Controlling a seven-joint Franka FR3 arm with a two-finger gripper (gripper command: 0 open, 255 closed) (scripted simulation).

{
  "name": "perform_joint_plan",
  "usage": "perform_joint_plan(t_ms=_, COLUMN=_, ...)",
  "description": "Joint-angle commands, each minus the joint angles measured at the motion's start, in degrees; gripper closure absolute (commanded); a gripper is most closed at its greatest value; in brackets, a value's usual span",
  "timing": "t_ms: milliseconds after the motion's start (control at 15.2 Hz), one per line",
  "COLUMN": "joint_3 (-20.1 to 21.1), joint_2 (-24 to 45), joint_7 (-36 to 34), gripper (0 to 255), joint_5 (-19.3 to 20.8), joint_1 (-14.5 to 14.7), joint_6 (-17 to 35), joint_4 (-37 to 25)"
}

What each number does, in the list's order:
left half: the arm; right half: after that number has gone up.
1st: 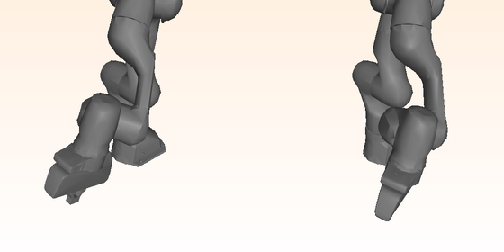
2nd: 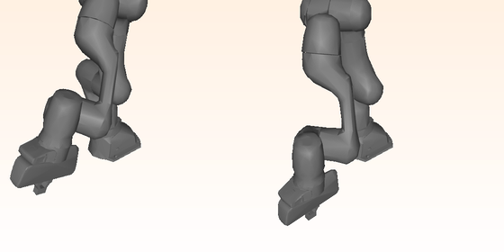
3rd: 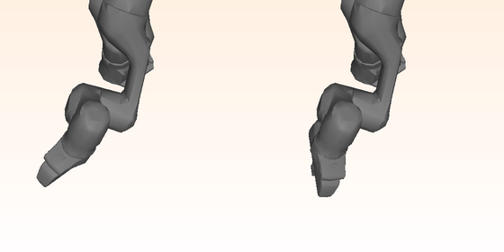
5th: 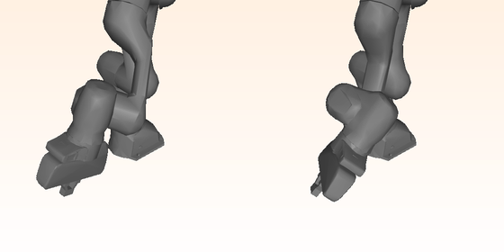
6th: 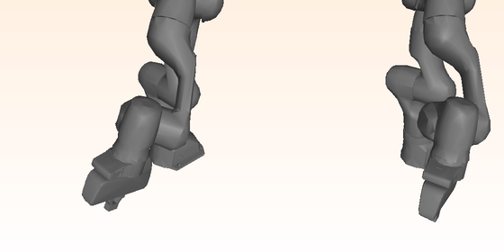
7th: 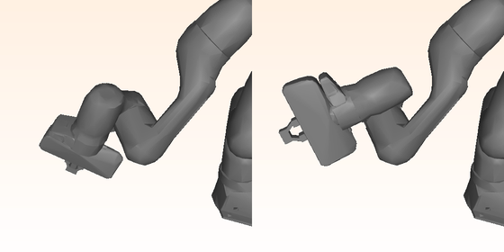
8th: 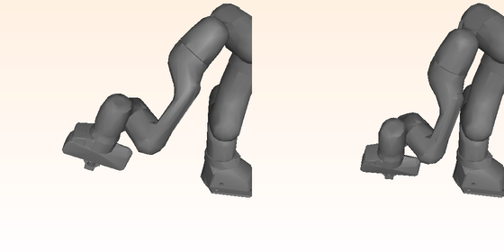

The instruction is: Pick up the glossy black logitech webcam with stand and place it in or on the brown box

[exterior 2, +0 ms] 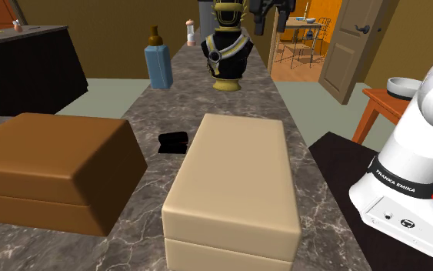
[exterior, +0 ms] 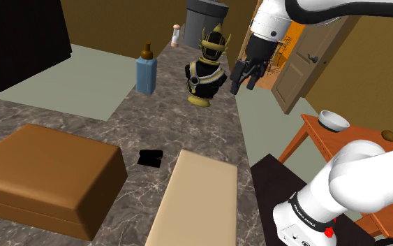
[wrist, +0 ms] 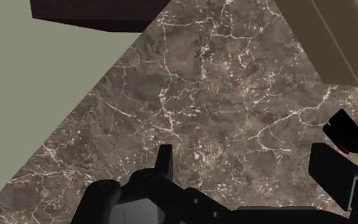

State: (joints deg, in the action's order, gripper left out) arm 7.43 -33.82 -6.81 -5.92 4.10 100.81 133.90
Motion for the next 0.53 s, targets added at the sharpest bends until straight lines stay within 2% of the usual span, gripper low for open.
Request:
perform_joint_plan(t_ms=0, joint_3=0.9, joint_2=3.4, joint_7=1.0, gripper=0, joint_5=-0.4, joint_1=1.0, joint_6=2.8, joint_4=-0.3)
perform_joint_plan(t_ms=462, joint_3=4.8, joint_2=14.5, joint_7=3.7, gripper=0, joint_5=-1.4, joint_1=4.3, joint_6=11.9, joint_4=-1.1)
